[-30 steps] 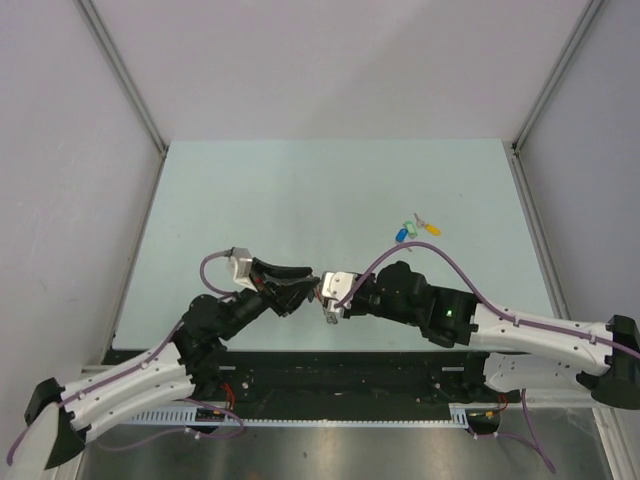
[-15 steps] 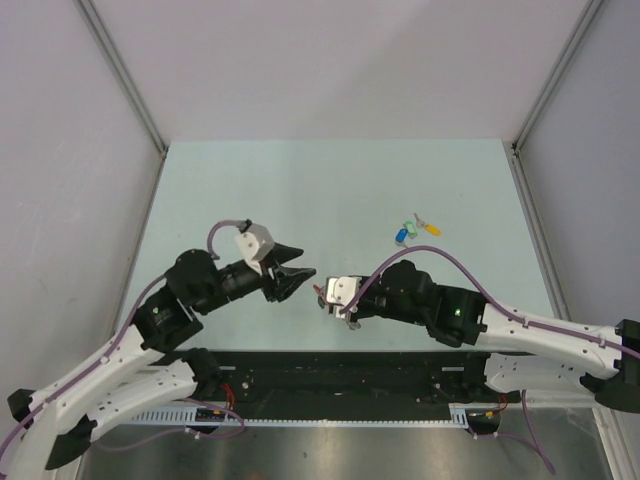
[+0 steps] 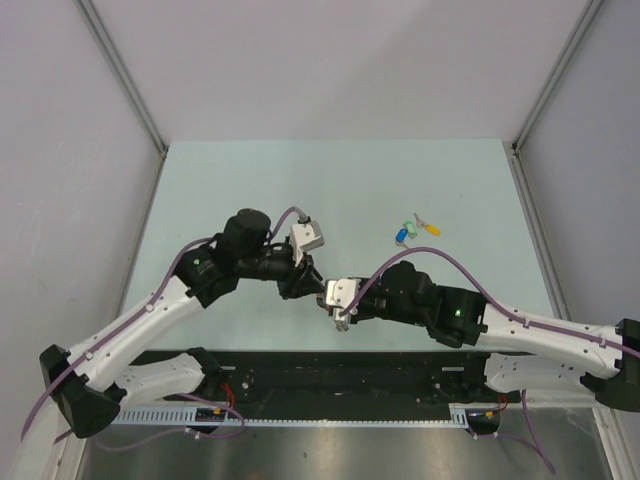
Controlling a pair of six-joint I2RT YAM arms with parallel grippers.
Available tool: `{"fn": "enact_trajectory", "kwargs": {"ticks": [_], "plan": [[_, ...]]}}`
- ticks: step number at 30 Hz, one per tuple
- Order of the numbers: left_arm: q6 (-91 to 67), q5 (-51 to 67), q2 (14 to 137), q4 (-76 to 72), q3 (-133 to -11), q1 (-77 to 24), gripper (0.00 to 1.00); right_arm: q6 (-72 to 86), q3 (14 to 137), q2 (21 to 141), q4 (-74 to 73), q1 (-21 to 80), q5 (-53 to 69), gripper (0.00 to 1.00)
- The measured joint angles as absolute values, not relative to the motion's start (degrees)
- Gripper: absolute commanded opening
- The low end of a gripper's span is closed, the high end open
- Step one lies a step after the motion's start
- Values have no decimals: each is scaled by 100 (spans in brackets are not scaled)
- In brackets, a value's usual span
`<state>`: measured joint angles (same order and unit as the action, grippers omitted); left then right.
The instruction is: Put the keys on the keyring
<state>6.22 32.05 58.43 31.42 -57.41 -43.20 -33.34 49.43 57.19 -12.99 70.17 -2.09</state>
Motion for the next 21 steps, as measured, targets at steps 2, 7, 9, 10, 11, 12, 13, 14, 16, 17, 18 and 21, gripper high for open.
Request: {"fn": "enact_trajectory", "kwargs": {"ticks": [2, 7, 9, 10, 11, 12, 13, 14, 16, 17, 18, 21], "plan": [[639, 3426, 5972, 3234, -5791, -4252, 30, -3341, 4943, 5719, -1302, 7019, -207, 0], [672, 3874, 6200, 3376, -5861, -4198, 27, -3354, 4950, 5719, -1304, 7035, -207, 0], [711, 3981, 6254, 3404, -5874, -4198, 25, -3354, 4960, 5719, -1306, 7039, -207, 0], [722, 4034, 6285, 3411, -5876, -4198, 24, -3356, 4963, 5719, -1304, 7041, -207, 0], [753, 4086, 6320, 3420, -5892, -4193, 22, -3356, 4963, 5719, -1319, 7041, -204, 0], [760, 4125, 6355, 3426, -5909, -4191, 21, -3356, 4963, 5719, -1328, 7041, -204, 0], [768, 4152, 6383, 3433, -5927, -4191, 17, -3356, 4963, 5719, -1334, 7041, -204, 0], [781, 4198, 6420, 3444, -5951, -4191, 14, -3356, 4963, 5719, -1339, 7041, -202, 0], [805, 4239, 6469, 3454, -5970, -4191, 4, -3356, 4963, 5719, -1350, 7043, -189, 0], [810, 4252, 6490, 3459, -5972, -4185, 0, -3354, 4963, 5719, -1361, 7043, -189, 0], [814, 4257, 6501, 3468, -5972, -4185, 0, -3354, 4963, 5719, -1376, 7043, -189, 0], [827, 4259, 6521, 3498, -5975, -4174, 0, -3354, 4963, 5719, -1398, 7043, -193, 0]]}}
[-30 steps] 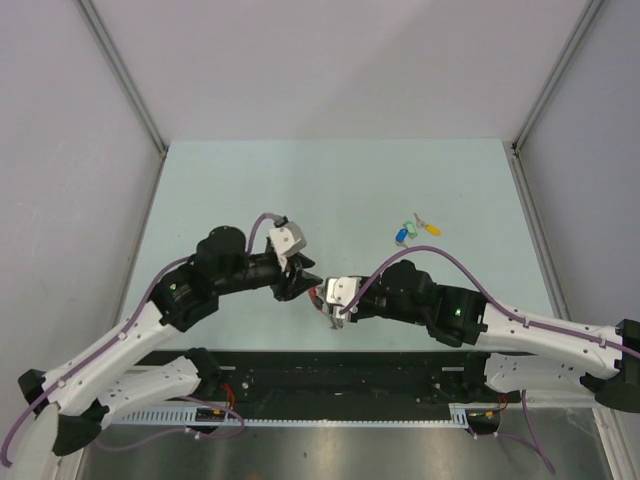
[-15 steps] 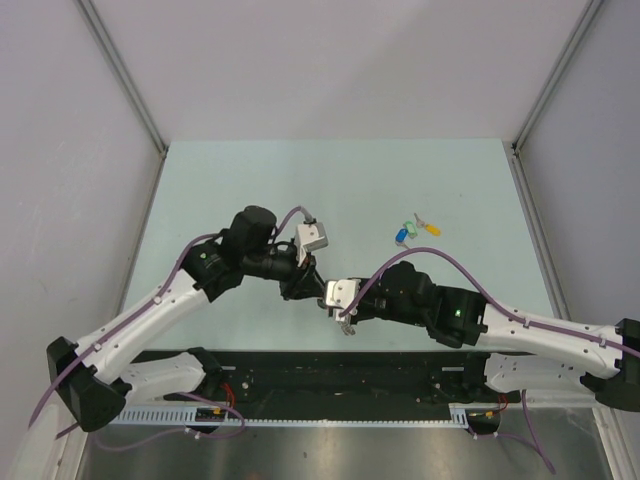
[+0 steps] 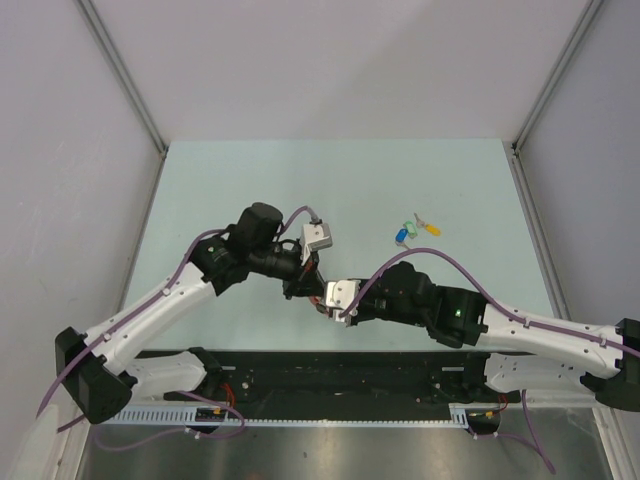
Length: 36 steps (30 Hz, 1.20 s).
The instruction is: Put the keys on the keyring
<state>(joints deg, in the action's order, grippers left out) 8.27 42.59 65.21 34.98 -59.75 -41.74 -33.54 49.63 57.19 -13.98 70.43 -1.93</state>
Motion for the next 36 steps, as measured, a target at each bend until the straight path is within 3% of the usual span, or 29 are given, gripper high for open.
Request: {"fn": "enact_trajectory", "kwargs": {"ticks": [11, 28, 31, 32, 36], "plan": [[666, 4427, 5913, 2956, -5736, -3977, 1, -3258, 4995, 5457, -1376, 7067, -248, 0], [-823, 3780, 4571, 899, -4300, -3920, 0, -3105, 5015, 5575, -915, 7183, -285, 0], [-976, 3621, 4563, 659, -4143, -3911, 22, -3100, 5013, 5684, -864, 7183, -412, 0], [-1020, 3548, 4565, 626, -4117, -3909, 42, -3087, 5011, 5704, -856, 7181, -447, 0], [-1063, 2899, 4482, 484, -4101, -3874, 70, -2995, 4974, 5714, -884, 7150, -473, 0]]}}
